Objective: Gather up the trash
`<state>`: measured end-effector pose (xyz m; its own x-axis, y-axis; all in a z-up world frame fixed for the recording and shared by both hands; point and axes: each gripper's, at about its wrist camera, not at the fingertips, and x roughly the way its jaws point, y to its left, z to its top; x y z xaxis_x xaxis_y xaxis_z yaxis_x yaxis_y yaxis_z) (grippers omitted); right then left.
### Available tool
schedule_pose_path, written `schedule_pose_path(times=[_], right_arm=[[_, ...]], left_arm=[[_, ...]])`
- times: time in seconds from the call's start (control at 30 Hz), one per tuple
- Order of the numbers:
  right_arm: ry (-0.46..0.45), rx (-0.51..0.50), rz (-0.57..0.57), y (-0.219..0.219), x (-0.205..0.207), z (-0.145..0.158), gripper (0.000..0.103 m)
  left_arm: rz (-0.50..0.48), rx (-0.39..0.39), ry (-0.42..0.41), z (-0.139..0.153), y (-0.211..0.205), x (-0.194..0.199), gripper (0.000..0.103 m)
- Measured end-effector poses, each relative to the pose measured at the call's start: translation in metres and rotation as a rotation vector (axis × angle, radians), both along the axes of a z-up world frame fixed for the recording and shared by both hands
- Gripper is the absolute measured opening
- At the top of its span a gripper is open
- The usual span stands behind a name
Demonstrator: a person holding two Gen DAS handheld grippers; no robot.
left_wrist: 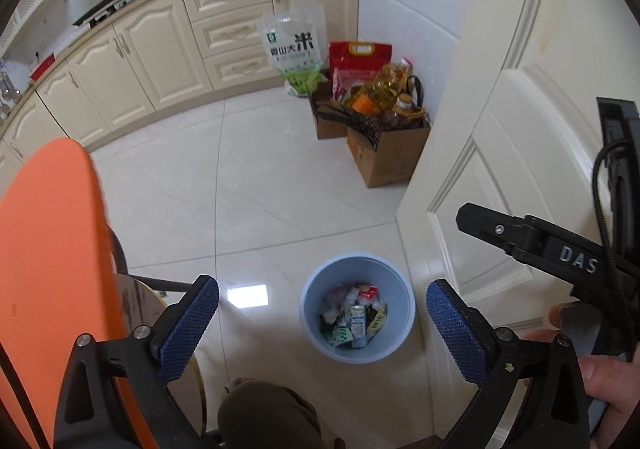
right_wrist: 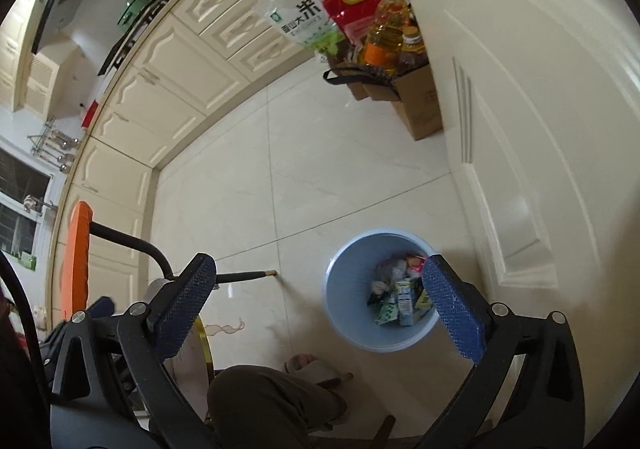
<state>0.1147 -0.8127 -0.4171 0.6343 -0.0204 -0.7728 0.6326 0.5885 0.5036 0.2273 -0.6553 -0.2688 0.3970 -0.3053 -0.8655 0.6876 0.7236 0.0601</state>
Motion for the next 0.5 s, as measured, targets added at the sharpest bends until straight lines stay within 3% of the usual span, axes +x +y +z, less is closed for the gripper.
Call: schedule_pose_path(times=[0.27,0.5], right_arm=[[-0.059,-0.025,0.002,0.024,-0.005,0.044,0.103],[-0.135,-0.123,0.047,0.077,-0.002,0.118,0.103]], left_arm=[[0.027,-0.083,-0.081,0.055,0.049,-0.04,0.102],[0.101,-0.204,-0.185,0.106,0.134,-0.073,0.102]])
